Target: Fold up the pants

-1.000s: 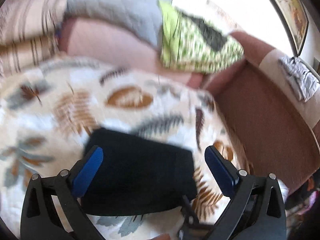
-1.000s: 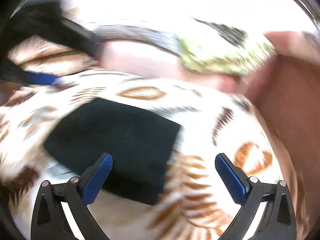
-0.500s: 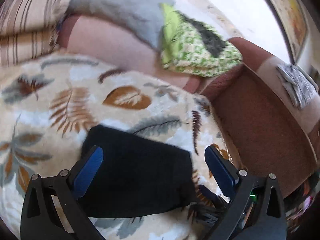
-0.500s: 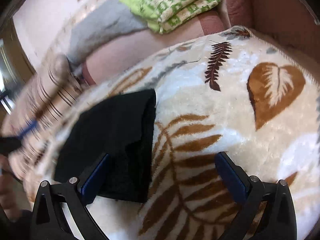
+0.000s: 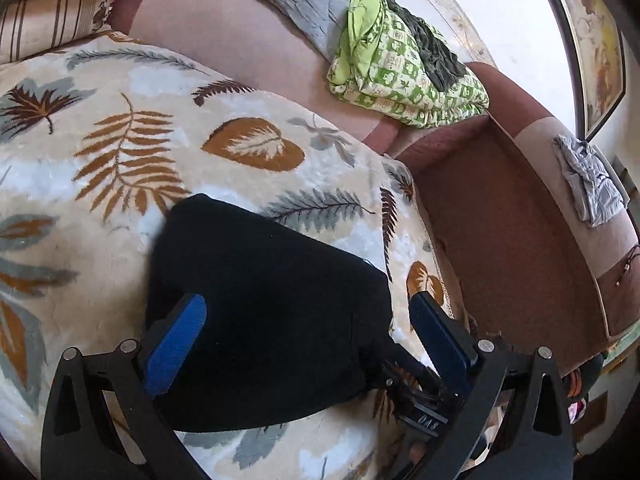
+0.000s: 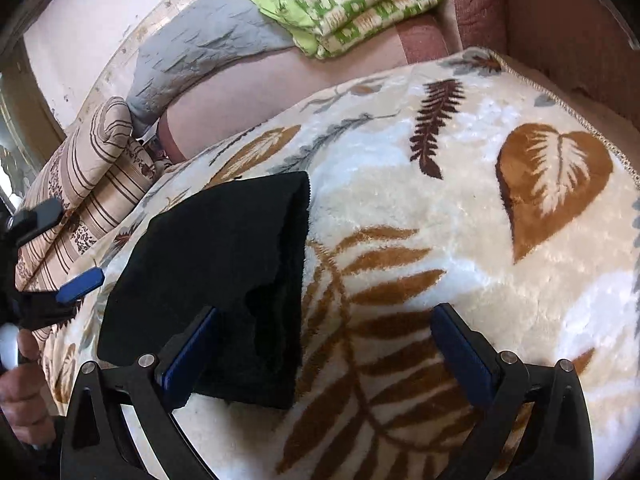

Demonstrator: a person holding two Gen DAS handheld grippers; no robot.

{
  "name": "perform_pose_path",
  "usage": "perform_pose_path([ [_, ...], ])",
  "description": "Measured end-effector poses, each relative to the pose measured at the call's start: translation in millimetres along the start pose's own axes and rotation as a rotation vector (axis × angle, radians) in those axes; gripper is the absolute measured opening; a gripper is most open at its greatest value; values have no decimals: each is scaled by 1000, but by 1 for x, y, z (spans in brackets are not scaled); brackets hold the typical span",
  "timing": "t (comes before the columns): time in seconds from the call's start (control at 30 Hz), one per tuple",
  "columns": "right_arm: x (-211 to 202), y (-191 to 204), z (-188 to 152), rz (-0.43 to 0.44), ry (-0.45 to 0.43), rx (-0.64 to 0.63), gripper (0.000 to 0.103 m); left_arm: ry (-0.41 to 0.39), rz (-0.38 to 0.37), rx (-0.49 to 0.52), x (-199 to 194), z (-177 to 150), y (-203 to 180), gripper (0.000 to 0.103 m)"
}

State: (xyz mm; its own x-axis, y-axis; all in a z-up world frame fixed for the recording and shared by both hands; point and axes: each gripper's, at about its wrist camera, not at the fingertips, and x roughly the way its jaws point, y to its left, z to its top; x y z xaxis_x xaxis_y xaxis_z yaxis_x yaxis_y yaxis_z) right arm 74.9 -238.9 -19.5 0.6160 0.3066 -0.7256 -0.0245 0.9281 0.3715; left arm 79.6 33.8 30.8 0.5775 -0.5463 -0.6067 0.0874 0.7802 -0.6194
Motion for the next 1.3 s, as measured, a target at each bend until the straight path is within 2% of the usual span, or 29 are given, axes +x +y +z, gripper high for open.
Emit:
perform_pose_path([
  [0.03,-5,-2,4,-19,-4,5,103,7,-6,-11,0,0,2,102],
  [0.07,-14,-6,6,-74,-45,14,103,11,-7,-18,0,0,4,102],
  [0.1,-29,-13,9,-189,-125,19,103,13,-5,-28,0,0,6,102],
  [0.13,-33,-20,10,-271,-149,25,103,14,-5,-33,0,1,8,102],
  [0.17,-31,-25,11,-312,-136,28,103,15,-10,-39,0,1,9,102],
  [0.23,-4,-33,8,-382,6,2,103,19,-21,-48,2,1,11,102],
  [0.3,4,-22,4,-455,22,-79,102,26,-21,-49,4,1,11,102],
  [0.37,5,-15,1,-461,25,-121,102,31,-16,-49,5,1,11,102],
  [0.47,2,-22,0,-427,26,-84,103,29,-4,-57,5,0,13,102],
  [0.57,2,-21,-1,-435,30,-89,102,24,36,-57,3,-1,15,102],
  [0.77,3,-22,1,-434,31,-89,102,-9,105,7,5,-4,8,102],
  [0.93,3,-22,1,-434,31,-88,102,9,137,38,4,-5,6,102],
  [1.07,3,-22,1,-434,32,-88,103,49,131,56,7,-6,3,102],
  [1.3,3,-22,2,-435,32,-88,103,61,146,66,8,-7,1,102],
])
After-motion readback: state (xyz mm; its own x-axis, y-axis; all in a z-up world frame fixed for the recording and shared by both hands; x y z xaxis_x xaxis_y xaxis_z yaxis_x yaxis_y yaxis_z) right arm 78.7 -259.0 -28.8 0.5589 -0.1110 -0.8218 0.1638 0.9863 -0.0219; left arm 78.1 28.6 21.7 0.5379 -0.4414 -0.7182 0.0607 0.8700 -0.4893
